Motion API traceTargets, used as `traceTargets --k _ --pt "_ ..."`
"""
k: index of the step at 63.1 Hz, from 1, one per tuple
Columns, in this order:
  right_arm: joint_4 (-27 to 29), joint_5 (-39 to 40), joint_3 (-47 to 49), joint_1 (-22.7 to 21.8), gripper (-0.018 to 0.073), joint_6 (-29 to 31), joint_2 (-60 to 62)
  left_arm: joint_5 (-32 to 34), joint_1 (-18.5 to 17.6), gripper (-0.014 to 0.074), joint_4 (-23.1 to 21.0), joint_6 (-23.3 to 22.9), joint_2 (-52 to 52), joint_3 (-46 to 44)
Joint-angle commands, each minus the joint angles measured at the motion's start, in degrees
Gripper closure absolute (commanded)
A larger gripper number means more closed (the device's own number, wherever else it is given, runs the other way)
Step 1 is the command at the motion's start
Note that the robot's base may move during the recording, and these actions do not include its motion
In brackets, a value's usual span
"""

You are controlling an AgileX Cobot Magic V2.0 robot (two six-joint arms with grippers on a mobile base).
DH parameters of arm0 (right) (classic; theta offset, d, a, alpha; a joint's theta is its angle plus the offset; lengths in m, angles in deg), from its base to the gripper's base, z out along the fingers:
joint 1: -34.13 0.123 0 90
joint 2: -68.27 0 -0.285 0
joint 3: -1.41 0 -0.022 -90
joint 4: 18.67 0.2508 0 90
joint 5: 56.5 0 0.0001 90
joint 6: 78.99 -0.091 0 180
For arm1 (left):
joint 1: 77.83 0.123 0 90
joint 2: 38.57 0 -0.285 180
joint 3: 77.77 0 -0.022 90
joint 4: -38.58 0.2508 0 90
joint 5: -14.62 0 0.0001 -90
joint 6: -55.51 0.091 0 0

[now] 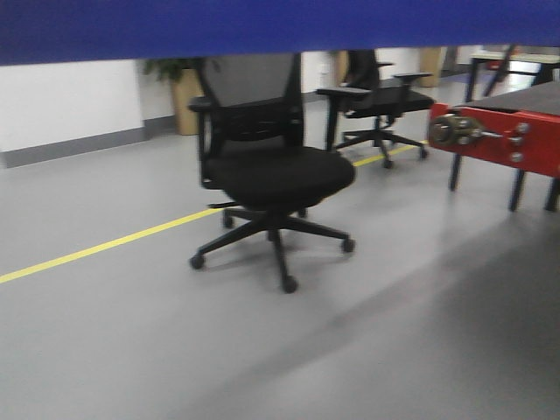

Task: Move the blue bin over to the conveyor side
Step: 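Hold the blue bin with both grippers while driving to the red conveyor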

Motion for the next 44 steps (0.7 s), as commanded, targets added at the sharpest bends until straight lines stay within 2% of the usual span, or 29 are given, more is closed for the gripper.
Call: traceTargets --k 1,44 --pt "-3.27 5.60 1.09 -0.18 0.0648 0.91 1.14 4.74 0.04 0.0613 1.54 0.76 1.10 -0.95" --pt "-3.27 5.60 1.09 -0.18 0.0648 0.91 1.14 4.72 0.04 0.0613 2.22 0.76 1.10 -0.95"
